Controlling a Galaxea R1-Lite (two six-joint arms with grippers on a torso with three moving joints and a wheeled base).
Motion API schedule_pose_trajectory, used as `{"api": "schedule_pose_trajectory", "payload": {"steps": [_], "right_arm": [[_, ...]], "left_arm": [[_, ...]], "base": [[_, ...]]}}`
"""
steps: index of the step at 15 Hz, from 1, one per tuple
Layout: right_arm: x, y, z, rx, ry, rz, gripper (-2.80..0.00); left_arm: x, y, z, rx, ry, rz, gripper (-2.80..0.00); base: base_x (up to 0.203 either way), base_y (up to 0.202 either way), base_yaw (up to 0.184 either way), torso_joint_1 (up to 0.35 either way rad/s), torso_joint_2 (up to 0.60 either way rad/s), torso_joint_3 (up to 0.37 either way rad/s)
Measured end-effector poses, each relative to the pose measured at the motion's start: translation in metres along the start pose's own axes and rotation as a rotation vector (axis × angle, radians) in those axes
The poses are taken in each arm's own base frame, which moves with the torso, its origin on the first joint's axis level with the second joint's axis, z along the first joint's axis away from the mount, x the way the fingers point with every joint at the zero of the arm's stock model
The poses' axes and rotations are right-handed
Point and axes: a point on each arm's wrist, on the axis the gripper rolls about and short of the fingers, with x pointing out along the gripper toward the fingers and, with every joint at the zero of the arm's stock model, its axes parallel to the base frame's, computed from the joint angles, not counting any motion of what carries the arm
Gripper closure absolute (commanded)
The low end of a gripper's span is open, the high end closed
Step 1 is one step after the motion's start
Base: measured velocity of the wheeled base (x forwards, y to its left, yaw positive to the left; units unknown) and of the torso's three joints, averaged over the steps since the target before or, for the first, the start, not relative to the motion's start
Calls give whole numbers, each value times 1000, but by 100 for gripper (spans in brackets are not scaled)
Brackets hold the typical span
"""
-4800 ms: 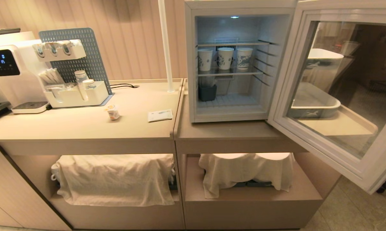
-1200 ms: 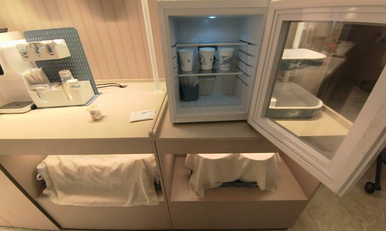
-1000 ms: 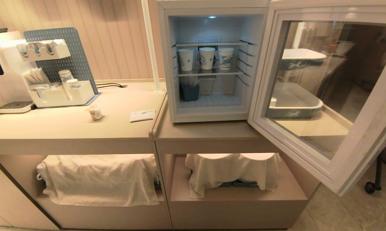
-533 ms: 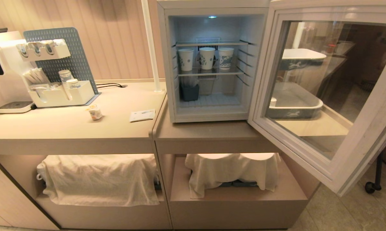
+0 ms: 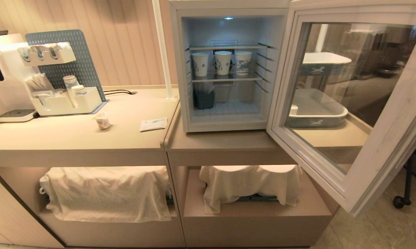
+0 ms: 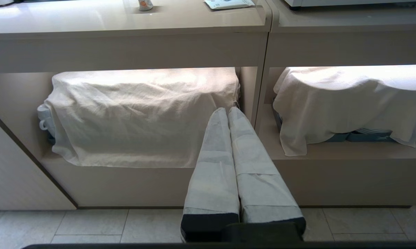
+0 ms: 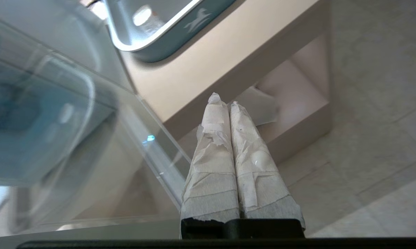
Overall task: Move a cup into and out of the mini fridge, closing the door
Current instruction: Close the freezer door
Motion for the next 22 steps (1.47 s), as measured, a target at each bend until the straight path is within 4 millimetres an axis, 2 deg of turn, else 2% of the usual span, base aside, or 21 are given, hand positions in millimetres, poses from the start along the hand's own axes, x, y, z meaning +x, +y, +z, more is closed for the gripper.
{"api": "schedule_pose_trajectory", "payload": {"steps": [5,11,22], "right_arm": [[-2,16,-5,74,41,98,0],[-14,54,-12,157,102,262,0],[-60,121,-33,330,332,577,0]], "left_arm": [[0,0,0,0,0,1,0],[0,0,0,0,0,0,0],[0,0,0,0,0,0,0]], "base": [[0,0,0,0,0,0],[0,0,0,0,0,0],[0,0,0,0,0,0]]}}
